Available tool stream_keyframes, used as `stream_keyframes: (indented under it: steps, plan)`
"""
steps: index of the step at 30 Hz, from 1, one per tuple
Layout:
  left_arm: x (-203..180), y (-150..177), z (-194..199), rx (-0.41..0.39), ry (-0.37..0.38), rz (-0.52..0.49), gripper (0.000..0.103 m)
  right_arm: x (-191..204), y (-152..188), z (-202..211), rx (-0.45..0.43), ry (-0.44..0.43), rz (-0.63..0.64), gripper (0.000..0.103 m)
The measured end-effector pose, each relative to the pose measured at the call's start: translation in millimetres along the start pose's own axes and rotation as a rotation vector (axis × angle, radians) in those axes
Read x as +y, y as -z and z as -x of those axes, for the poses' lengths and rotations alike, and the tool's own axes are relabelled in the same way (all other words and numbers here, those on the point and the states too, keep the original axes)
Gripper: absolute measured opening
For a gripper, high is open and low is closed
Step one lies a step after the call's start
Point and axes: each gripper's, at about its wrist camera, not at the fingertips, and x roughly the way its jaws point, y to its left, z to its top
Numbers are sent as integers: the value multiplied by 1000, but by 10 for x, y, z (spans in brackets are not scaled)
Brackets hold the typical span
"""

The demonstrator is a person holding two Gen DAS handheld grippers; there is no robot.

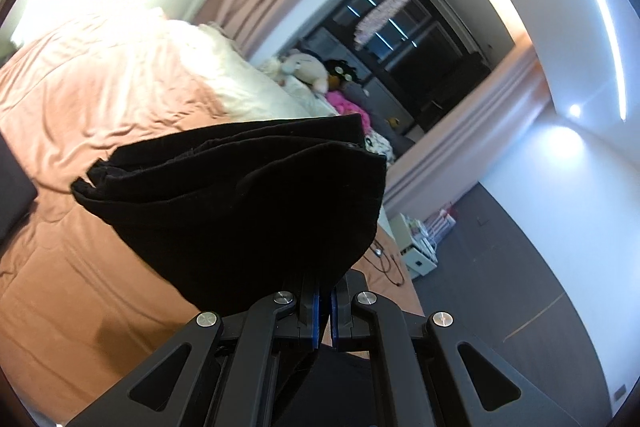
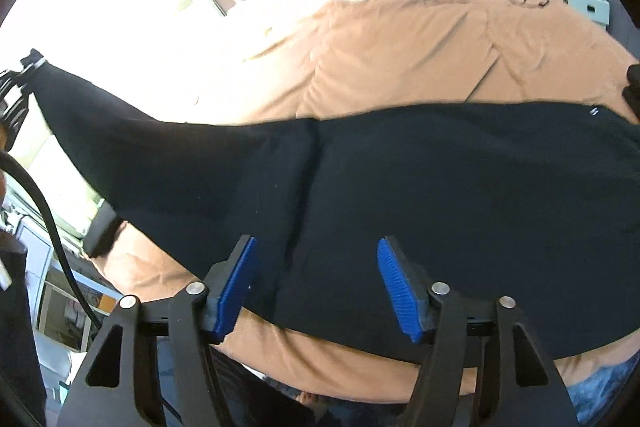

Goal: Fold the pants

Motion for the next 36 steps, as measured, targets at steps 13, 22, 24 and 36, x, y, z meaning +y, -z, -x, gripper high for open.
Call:
stream_keyframes:
  steps: [13,22,24,36]
  plan:
    - [-1164,44,-554,65,48,-116,3,-867,256,789,-141,4,-100,63]
    - [-1814,338,-1021,133,87,-197,3,-1320,608,1215,-222,23,-222,63]
    - [-1955,419,-1107,146,95,-213,3,-1339,671,1247,-231,40,-231,63]
    - [-2520,941,-1911,268,141,-246,3,-1527,987,1701,-281,71,-306,63]
